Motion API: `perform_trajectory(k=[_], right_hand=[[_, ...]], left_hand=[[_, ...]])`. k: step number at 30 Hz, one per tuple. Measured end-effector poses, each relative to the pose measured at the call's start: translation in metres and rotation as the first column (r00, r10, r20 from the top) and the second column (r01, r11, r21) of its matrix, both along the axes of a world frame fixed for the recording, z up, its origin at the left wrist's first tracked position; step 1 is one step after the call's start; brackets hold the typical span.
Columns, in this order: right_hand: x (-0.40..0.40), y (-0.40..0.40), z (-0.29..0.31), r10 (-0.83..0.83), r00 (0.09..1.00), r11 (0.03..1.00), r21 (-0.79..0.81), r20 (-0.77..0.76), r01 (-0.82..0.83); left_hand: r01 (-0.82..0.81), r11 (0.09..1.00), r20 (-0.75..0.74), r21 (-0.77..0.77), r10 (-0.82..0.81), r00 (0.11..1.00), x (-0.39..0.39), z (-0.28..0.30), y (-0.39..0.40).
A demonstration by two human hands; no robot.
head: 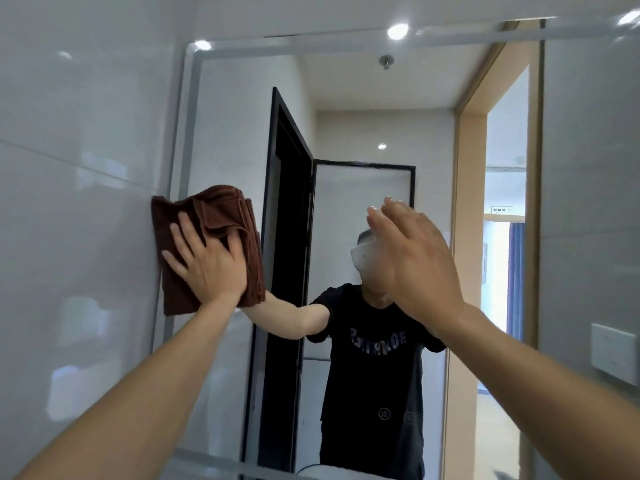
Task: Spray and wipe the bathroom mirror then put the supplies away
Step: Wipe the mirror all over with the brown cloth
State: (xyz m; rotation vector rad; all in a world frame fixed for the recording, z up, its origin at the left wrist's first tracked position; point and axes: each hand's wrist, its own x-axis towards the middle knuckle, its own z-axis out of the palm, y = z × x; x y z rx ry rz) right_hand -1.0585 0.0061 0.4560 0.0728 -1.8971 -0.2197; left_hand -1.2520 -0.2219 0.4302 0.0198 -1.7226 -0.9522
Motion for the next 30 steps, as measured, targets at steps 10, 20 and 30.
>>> perform_trajectory(k=[10, 20, 30], right_hand=[[0.020, 0.027, -0.030, 0.052, 0.998, 0.998, -0.033, 0.043, -0.051], [0.001, -0.001, -0.019, 0.203, 0.978, 0.962, -0.173, -0.053, -0.209], [-0.035, -0.047, -0.052, 0.244, 0.969, 0.961, -0.130, -0.030, -0.246]], left_hand=[[-0.024, 0.976, -0.066, -0.216, 0.011, 0.998, 0.094, -0.050, 0.143], [-0.026, 0.780, -0.287, -0.625, -0.199, 0.937, 0.082, -0.063, 0.116], [-0.083, 0.918, -0.183, -0.387, 0.011, 0.983, -0.018, -0.095, -0.036]])
